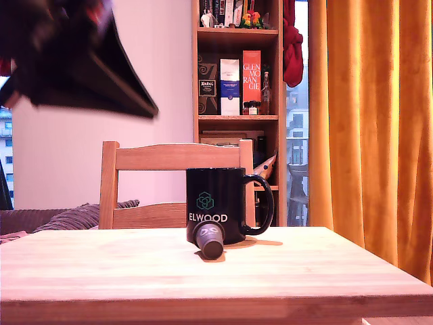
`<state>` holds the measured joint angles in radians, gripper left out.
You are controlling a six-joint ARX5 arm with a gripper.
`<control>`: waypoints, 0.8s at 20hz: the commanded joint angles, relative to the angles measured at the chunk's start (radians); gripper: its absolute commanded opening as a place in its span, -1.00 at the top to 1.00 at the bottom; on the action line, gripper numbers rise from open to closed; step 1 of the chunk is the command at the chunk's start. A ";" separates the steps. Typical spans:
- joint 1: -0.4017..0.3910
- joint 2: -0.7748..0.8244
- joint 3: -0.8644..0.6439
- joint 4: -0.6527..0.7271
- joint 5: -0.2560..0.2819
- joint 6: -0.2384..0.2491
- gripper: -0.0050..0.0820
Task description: Pick up the coffee capsules on the table and drop them inside the coffee cup
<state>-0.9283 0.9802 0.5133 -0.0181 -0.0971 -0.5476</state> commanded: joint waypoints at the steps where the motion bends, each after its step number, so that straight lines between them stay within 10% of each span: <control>1: -0.004 0.023 -0.019 0.036 -0.005 -0.018 0.16; 3: -0.004 0.048 -0.019 0.071 -0.010 -0.029 -0.31; 16: -0.004 0.193 -0.019 0.229 -0.039 -0.027 -0.31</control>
<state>-0.9287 1.1549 0.5129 0.1947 -0.1326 -0.5713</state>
